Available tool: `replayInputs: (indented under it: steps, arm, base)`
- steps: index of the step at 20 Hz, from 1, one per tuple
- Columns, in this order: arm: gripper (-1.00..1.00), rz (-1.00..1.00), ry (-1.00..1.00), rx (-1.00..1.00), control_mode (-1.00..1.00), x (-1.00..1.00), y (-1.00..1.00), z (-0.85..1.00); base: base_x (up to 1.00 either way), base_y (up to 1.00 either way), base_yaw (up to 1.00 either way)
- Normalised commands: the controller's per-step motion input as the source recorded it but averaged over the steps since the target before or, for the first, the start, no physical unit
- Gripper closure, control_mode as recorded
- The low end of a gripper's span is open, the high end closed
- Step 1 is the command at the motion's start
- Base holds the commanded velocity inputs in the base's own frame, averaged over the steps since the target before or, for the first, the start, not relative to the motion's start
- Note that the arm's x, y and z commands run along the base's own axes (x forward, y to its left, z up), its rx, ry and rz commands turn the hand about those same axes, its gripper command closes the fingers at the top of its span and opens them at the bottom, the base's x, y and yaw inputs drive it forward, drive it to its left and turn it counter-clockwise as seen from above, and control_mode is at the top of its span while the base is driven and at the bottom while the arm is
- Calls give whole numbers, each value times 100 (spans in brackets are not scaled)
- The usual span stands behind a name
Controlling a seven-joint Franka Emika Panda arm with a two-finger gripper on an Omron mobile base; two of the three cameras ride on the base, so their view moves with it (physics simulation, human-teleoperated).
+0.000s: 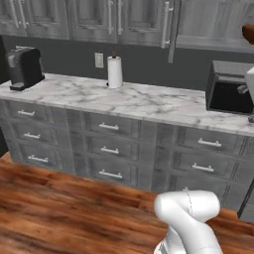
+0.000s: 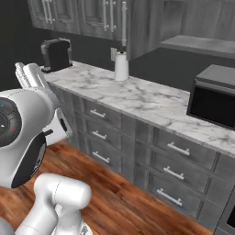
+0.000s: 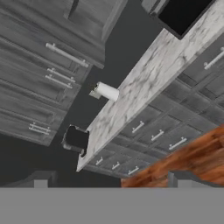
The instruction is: Move the bowls from the cabinet to the plates on the dining table.
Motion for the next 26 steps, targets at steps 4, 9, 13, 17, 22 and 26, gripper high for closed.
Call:
replayInputs:
  steps: [4,9,13,17,22,26]
  arm:
    - [-100,0,0,0,100,0,0,0]
    - [-100,0,0,0,100,0,0,0]
    - [-100,0,0,0,100,0,0,0]
    - [-100,0,0,0,100,0,0,0]
    - [-100,0,0,0,100,0,0,0]
    - [-100,0,0,0,100,0,0,0]
  base:
    - [0,0,-25]
    - [0,0,-25]
    - [0,0,-25]
    - [0,0,-25]
    - [0,0,-25]
    - [0,0,-25]
